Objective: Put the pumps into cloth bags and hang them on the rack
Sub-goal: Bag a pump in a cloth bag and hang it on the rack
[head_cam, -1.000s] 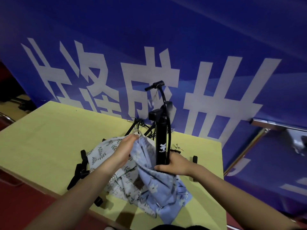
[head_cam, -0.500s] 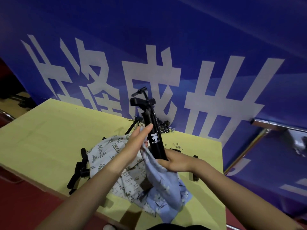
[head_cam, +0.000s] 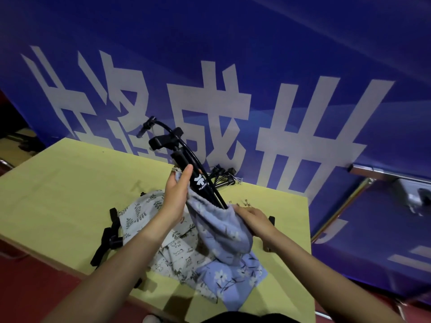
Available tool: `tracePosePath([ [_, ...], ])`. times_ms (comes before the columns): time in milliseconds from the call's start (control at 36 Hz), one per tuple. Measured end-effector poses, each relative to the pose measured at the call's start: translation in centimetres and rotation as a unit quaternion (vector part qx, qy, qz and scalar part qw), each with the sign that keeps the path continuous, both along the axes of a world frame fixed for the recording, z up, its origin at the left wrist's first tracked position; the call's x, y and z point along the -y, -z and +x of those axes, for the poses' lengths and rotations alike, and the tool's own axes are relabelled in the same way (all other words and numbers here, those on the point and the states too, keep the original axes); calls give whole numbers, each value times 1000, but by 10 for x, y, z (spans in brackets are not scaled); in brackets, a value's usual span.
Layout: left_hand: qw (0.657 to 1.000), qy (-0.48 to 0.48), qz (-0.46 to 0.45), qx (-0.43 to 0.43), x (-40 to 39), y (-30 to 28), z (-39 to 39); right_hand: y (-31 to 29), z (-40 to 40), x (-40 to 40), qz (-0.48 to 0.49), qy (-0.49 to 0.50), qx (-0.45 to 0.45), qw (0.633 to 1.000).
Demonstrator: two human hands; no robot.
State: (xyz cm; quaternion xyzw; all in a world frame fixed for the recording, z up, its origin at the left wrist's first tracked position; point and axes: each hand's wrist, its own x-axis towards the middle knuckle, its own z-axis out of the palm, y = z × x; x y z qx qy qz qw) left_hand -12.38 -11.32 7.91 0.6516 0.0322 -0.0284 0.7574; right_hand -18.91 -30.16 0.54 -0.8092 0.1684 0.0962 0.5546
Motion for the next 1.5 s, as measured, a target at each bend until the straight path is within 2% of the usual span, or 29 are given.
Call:
tracePosePath([
  [111, 1000, -3, 6, 15, 1, 0, -4, -6, 5, -5, 14, 37, 28, 999],
  [250, 998, -14, 24, 47, 3, -4, -11, -16, 16, -7, -83, -39, 9, 996],
  [333, 998, 14, 35, 59, -3, -5, -11, -21, 18, -1, -128, -41, 48, 990],
  [444, 986, 109, 91, 93, -13, -4, -6, -45, 19, 2, 17, 35, 114, 993],
  [556, 958, 181, 191, 117, -12, 3, -7, -86, 25, -1, 151, 56, 142, 977],
  [667, 928, 226, 264, 133, -3, 13, -14, -106, 33, -17, 210, 66, 133, 966],
  [750, 933, 218, 259, 125, -1, 21, -17, -103, 34, -25, 238, 97, 136, 957],
  [861, 925, 215, 284, 135, -3, 28, -19, -89, 33, -29, 182, 120, 153, 964],
  [944, 911, 240, 304, 140, -2, 30, -29, -76, 29, -30, 124, 93, 157, 975],
  [1139, 947, 229, 222, 31, 0, 44, -34, -68, 15, -23, 79, 85, 140, 983],
  [1222, 953, 206, 220, 38, -1, 42, -33, -70, 16, -14, 25, 50, 138, 989],
  [1278, 952, 191, 231, 54, -5, 42, -32, -74, 16, -10, 7, 38, 135, 990],
  [1389, 926, 190, 314, 85, -18, 38, -21, -80, 14, 0, -16, 39, 132, 990],
  [1500, 920, 159, 354, 52, -35, 34, -10, -77, 13, 11, -44, 42, 133, 989],
])
